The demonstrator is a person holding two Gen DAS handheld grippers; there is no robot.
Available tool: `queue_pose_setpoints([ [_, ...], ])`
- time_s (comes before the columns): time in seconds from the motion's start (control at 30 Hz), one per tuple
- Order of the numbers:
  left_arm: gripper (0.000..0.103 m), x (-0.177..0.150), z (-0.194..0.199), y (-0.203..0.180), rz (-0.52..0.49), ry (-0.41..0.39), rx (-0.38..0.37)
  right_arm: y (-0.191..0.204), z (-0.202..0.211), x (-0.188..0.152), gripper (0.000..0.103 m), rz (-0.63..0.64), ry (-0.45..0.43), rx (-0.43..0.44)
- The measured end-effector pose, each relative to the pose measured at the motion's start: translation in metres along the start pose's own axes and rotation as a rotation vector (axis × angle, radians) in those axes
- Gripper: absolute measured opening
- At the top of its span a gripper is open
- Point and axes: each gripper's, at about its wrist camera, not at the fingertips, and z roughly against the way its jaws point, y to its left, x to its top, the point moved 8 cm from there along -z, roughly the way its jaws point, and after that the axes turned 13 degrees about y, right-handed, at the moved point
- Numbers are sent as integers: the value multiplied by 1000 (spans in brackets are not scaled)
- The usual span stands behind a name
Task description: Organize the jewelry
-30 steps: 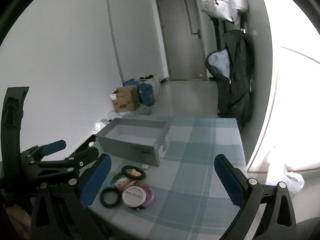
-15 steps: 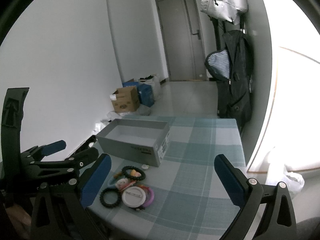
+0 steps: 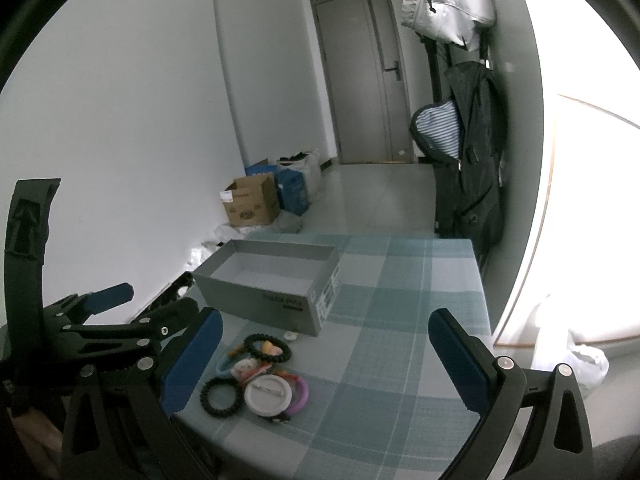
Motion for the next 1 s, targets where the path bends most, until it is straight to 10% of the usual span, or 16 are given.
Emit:
queue_pose_setpoints([
  [1.0,102,-16,-22,22,75,142,-97,12,-39,-22,103,13,179,103],
])
